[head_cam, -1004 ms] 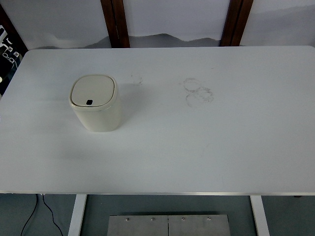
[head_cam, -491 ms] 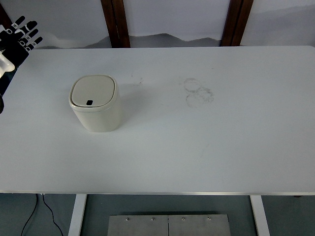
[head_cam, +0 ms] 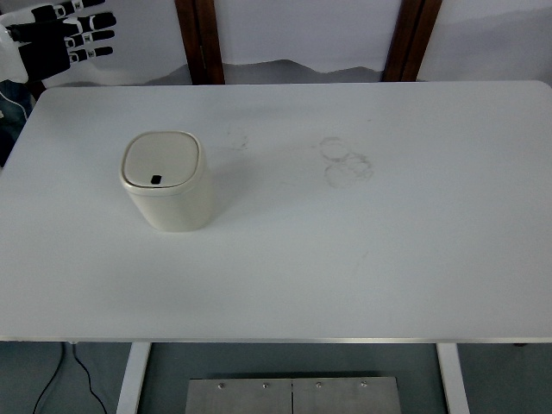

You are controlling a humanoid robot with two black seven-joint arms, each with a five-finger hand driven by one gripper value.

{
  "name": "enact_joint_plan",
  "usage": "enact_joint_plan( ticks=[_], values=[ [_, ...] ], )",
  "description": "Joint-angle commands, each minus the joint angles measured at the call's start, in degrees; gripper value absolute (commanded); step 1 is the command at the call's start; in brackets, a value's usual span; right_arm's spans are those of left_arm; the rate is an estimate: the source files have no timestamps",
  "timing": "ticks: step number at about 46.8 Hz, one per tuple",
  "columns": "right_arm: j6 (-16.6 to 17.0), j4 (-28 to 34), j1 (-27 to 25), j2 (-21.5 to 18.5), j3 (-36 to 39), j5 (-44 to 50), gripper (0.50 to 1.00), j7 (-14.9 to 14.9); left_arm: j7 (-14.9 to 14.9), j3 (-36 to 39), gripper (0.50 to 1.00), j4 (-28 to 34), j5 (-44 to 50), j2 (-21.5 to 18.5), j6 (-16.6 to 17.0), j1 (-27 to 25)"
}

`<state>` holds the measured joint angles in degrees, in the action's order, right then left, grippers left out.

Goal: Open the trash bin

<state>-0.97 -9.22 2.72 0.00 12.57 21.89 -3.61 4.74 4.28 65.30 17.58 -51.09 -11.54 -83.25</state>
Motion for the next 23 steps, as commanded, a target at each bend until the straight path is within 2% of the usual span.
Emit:
enact_joint_plan(
  ticks=[1,2,3,8,23],
  values=[
    [0.0,0.0,0.0,0.0,0.0,0.0,0.995,0.0,0.1,9.1,1.0,0.0,-0.1,0.7,-2.6,-7.1],
    [0.0,0.0,0.0,0.0,0.0,0.0,0.995,0.0,0.1,9.2,1.0,0.0,-0.1,0.7,-2.6,-7.1],
    [0.0,0.0,0.0,0.0,0.0,0.0,0.995,0.0,0.1,13.6,1.0,0.4,-0.3,1.0,-3.9,-10.6],
    [0.0,0.0,0.1,0.0,0.0,0.0,0.995,0.0,0.1,20.2,1.0,1.5,-3.7,2.5,-5.5,-16.6],
    [0.0,0.1,0.3,0.0,0.0,0.0,0.995,0.0,0.2,34.6,1.0,5.1,-14.1,5.2,-11.8,-29.6]
  ],
)
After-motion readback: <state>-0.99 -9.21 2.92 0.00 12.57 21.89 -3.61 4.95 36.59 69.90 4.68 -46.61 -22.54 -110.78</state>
